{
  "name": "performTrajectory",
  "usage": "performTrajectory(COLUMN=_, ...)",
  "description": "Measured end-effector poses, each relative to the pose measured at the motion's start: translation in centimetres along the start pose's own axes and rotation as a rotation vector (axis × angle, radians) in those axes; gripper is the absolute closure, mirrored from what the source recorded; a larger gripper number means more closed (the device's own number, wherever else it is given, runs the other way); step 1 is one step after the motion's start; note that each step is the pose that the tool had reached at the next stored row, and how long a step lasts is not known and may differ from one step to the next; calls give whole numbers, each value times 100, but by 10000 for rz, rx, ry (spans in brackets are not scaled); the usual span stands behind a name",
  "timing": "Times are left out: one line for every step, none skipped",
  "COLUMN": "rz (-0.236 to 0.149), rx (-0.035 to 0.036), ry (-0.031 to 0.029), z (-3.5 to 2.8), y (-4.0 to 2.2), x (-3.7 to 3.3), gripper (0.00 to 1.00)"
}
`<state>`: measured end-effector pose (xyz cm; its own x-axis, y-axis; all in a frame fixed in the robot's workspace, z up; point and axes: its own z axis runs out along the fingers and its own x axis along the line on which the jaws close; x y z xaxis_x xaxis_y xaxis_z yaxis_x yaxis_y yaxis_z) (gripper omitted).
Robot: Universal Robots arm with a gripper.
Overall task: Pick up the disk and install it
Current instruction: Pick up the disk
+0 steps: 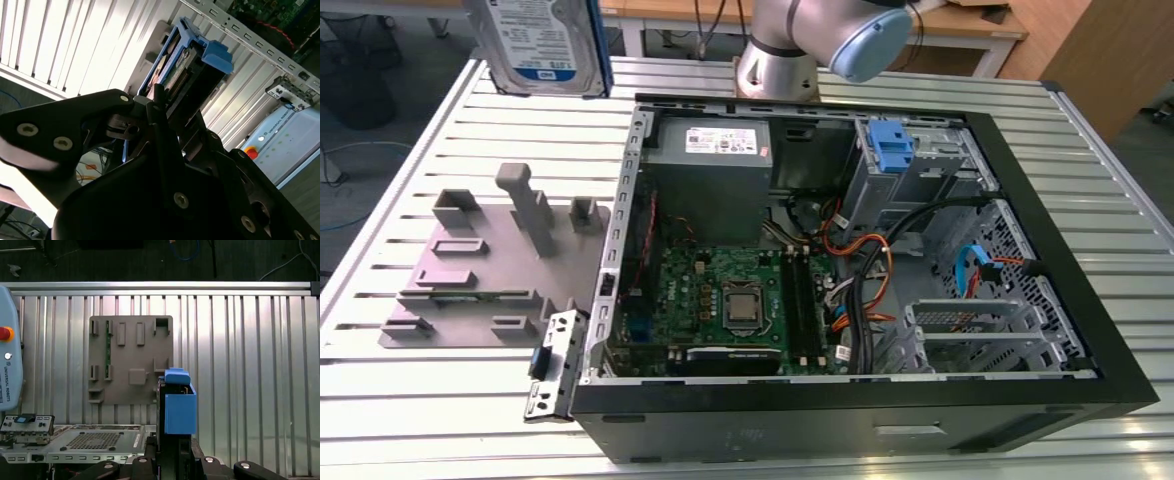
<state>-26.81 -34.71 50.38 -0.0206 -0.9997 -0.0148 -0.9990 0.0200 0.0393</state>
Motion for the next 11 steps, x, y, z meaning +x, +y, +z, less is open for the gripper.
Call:
performTrajectory(rz=0, rx=-2, ry=1, z=-2, y=-45, x=-1, gripper=65)
performTrajectory(rz=1, rx=-1, ry=1, z=-4, y=-90, x=-2, gripper=65)
performTrajectory(rz=0, rx=-1, ry=1, z=-4, y=-135, x=-3, gripper=65)
performTrajectory(rz=0, rx=0, ry=0, z=-5, y=-178, x=-4, gripper=65)
performTrajectory(rz=0, rx=0, ry=1, z=-7, y=-228, x=-5, gripper=65)
performTrajectory(rz=1, rx=-1, ry=1, z=-8, y=-272, x=-6, gripper=65)
performTrajectory(rz=0, rx=-1, ry=1, z=-10, y=-317, x=-7, gripper=65)
performTrajectory(rz=-1, rx=-1, ry=1, z=-11, y=-362, x=-7, gripper=65)
performTrajectory(rz=-1, rx=-2, ry=1, z=-13, y=-407, x=-8, gripper=65)
performTrajectory(rz=1, rx=-1, ry=0, z=-13, y=-452, x=-9, gripper=65)
performTrajectory(rz=1, rx=-2, ry=1, z=-15, y=-497, x=-11, gripper=65)
